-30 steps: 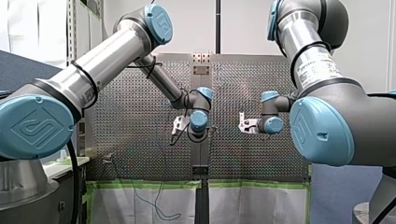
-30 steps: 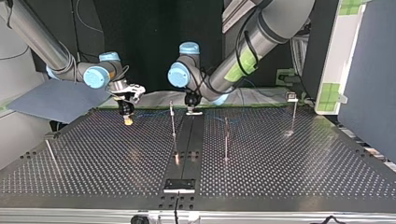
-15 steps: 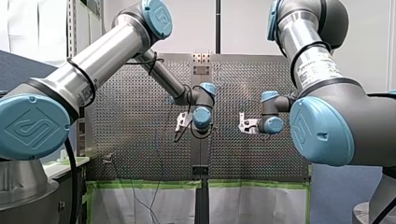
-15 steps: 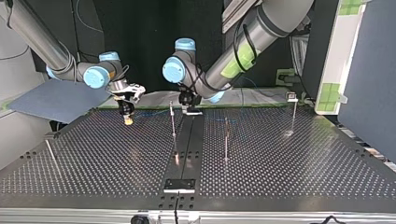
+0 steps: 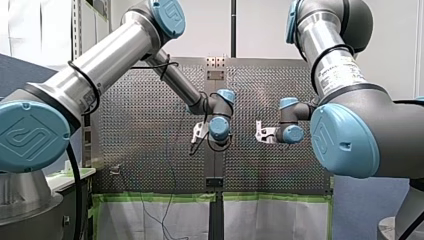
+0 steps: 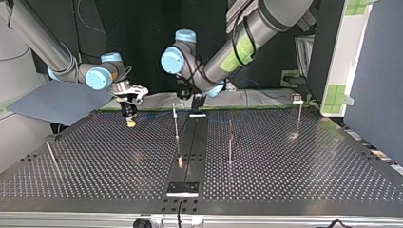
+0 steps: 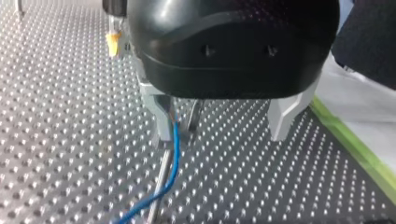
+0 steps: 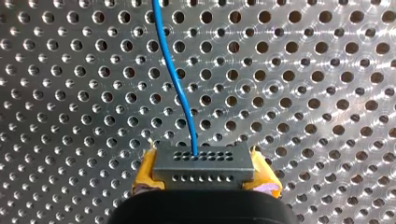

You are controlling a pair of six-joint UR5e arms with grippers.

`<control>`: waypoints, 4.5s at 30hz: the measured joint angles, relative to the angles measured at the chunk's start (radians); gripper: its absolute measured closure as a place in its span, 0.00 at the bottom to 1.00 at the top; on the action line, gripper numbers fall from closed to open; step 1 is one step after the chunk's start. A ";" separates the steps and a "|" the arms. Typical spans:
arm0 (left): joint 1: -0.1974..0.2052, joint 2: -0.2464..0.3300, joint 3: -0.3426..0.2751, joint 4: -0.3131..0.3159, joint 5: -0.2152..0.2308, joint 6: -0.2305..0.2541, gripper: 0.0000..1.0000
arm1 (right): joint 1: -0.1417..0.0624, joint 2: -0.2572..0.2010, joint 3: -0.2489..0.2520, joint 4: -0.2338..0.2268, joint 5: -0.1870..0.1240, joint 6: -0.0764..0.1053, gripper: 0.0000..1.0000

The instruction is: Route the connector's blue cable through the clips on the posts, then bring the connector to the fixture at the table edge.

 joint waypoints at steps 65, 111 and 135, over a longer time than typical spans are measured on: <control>-0.081 0.123 -0.109 0.123 -0.063 -0.081 0.00 | 0.007 0.001 0.000 0.013 -0.006 0.000 1.00; -0.067 0.514 -0.501 0.513 0.161 -0.455 0.00 | 0.012 0.001 0.000 0.020 -0.006 0.008 1.00; -0.062 0.535 -0.706 0.717 0.238 -0.386 0.00 | 0.013 0.001 0.000 0.029 -0.006 0.008 1.00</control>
